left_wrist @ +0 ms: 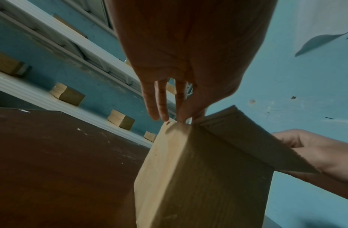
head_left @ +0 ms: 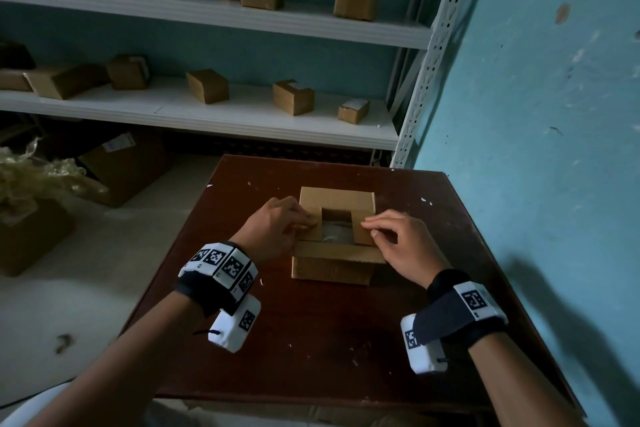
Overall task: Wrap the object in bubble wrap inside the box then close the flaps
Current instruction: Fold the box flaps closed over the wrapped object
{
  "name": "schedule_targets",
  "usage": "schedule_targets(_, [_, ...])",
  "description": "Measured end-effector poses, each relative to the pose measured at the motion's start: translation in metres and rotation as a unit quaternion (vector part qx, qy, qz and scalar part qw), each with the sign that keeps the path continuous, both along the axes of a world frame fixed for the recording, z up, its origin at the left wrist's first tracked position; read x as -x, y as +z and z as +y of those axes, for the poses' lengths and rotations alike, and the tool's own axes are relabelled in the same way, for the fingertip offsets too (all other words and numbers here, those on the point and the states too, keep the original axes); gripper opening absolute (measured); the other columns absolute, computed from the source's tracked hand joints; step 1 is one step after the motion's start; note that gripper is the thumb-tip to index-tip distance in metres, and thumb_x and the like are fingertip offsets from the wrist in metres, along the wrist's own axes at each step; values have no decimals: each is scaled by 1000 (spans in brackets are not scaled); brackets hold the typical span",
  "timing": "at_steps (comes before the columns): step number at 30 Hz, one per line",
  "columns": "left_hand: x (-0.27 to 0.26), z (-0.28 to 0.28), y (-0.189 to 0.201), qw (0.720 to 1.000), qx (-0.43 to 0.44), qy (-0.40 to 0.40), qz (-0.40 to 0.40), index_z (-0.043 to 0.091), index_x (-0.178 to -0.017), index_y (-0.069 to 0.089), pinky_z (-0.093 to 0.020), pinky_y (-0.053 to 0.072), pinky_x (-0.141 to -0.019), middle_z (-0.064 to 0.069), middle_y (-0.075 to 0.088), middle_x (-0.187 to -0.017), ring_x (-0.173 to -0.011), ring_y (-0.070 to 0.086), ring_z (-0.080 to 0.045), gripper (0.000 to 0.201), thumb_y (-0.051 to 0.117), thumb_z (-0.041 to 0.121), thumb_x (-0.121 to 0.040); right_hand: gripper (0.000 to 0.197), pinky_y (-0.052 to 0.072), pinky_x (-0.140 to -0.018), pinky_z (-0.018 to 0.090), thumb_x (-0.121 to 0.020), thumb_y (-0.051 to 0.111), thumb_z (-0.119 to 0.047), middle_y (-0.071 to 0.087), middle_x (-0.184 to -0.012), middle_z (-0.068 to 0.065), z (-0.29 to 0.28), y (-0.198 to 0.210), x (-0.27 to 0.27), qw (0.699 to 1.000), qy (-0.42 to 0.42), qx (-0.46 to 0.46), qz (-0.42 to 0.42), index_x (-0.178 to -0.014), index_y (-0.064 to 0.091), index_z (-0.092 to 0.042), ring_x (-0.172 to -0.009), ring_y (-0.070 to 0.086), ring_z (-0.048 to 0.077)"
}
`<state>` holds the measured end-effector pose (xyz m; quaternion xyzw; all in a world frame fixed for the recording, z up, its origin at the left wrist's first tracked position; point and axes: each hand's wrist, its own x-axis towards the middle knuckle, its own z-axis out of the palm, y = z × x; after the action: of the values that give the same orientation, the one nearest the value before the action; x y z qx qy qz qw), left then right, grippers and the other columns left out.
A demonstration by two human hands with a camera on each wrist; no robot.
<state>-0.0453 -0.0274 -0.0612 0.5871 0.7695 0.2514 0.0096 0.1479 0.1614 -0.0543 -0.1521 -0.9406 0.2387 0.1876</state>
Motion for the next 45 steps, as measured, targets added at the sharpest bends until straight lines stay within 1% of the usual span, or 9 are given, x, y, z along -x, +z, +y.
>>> schedule_targets(8, [0, -3, 1, 1000, 26, -11, -6, 23, -123, 64, -34, 50, -91, 1, 52, -127, -111, 50, -20, 44, 62, 4, -84, 32, 29, -88, 1, -95, 51, -5, 62, -121, -8, -4, 4, -3, 1000, 7, -7, -25, -118, 68, -18, -116, 52, 8])
schedule_targets(12, [3, -5, 3, 998, 65, -17, 0, 27, -129, 58, -36, 48, -95, 3, 45, -133, -115, 46, -18, 54, 66, 4, -81, 47, 13, -88, -10, -92, 43, 8, 58, -128, -7, -2, 8, -6, 998, 16, -7, -59, -123, 65, -19, -120, 48, 11])
schedule_targets(14, [4, -6, 4, 997, 77, -17, 2, 29, -131, 55, -37, 47, -97, 3, 42, -135, -118, 43, -17, 59, 68, 5, -80, 58, 12, -93, -7, -87, 39, 13, 53, -133, -10, 1, 10, -9, 996, 25, 4, -88, -127, 62, -23, -124, 44, 10])
schedule_targets(18, [4, -8, 3, 996, 86, -8, -12, 32, -133, 52, -41, 46, -100, -1, 34, -141, -127, 38, -20, 64, 72, 10, -77, 69, 25, -105, 20, -81, 46, 15, 44, -140, -16, 5, 12, -14, 990, 47, 29, -126, -134, 54, -29, -133, 36, 9])
schedule_targets(22, [3, -9, 2, 995, 89, -2, -38, 34, -134, 49, -40, 46, -101, 1, 32, -140, -127, 38, -18, 75, 82, 25, -68, 68, 29, -112, 29, -79, 72, -8, 37, -143, -18, 9, 11, -17, 986, 70, 48, -140, -139, 47, -31, -135, 33, 6])
schedule_targets(29, [0, -10, 6, 993, 103, -1, -59, 33, -136, 47, -42, 41, -105, 4, 28, -142, -128, 34, -15, 77, 81, 39, -67, 76, 21, -108, 22, -72, 79, -44, 37, -142, -18, 8, 14, -17, 987, 77, 47, -131, -139, 47, -29, -131, 33, -2])
schedule_targets(34, [0, -9, 7, 993, 98, 1, -64, 33, -134, 49, -40, 41, -106, 4, 29, -142, -128, 35, -14, 71, 79, 40, -70, 72, 22, -107, 24, -74, 72, -51, 37, -141, -19, 7, 15, -17, 987, 72, 59, -135, -138, 48, -29, -130, 33, -3])
schedule_targets(42, [-3, -8, 10, 992, 102, 8, -76, 38, -127, 52, -42, 43, -104, 5, 29, -143, -127, 36, -14, 59, 63, 61, -73, 71, 30, -105, 26, -73, 59, -65, 42, -133, -22, 7, 12, -14, 989, 65, 68, -115, -134, 53, -29, -125, 39, -3])
schedule_targets(45, [-3, -7, 12, 992, 105, 8, -75, 37, -126, 54, -40, 44, -102, 4, 29, -142, -126, 37, -15, 56, 61, 61, -76, 62, 29, -101, 23, -79, 60, -60, 43, -132, -23, 7, 11, -13, 990, 60, 67, -109, -132, 55, -29, -124, 40, -4])
